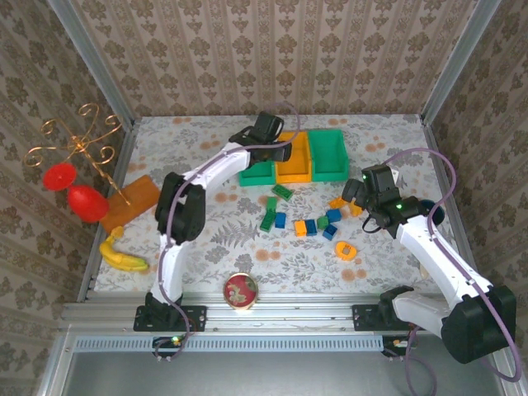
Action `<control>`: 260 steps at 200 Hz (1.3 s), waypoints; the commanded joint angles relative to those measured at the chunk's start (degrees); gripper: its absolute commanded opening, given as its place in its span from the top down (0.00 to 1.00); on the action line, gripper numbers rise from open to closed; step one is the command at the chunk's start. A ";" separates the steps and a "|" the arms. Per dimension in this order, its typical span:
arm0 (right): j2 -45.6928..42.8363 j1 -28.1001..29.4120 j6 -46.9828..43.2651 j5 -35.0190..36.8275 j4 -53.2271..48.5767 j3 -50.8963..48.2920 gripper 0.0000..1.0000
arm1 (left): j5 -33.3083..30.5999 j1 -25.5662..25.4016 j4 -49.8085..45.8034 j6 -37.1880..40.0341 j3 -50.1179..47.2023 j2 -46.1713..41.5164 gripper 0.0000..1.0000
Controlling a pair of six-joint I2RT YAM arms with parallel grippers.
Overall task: Sort the legos into containers by color
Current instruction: Rotate the container at the top-center of the table, then pick up the lego from the center of the table.
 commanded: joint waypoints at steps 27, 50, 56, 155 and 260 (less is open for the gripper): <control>-1.19 0.92 2.69 2.17 -3.33 -1.04 0.00 | -4.55 -1.71 5.39 -0.02 -16.93 -16.33 0.32; -1.63 1.21 2.96 2.32 -3.42 -1.60 0.00 | -6.03 -1.92 8.02 -2.36 -25.89 -22.34 0.28; -1.66 1.19 3.05 2.37 -3.50 -1.60 0.00 | -6.49 -2.01 8.59 -3.02 -28.06 -23.71 0.25; -0.71 1.36 4.34 4.23 -4.48 -1.52 0.00 | -10.93 -8.57 18.24 -6.86 -49.81 -33.82 0.00; 1.51 1.37 4.54 4.57 -4.30 -0.90 0.00 | -5.70 -9.76 15.96 -5.30 -39.02 -17.66 0.20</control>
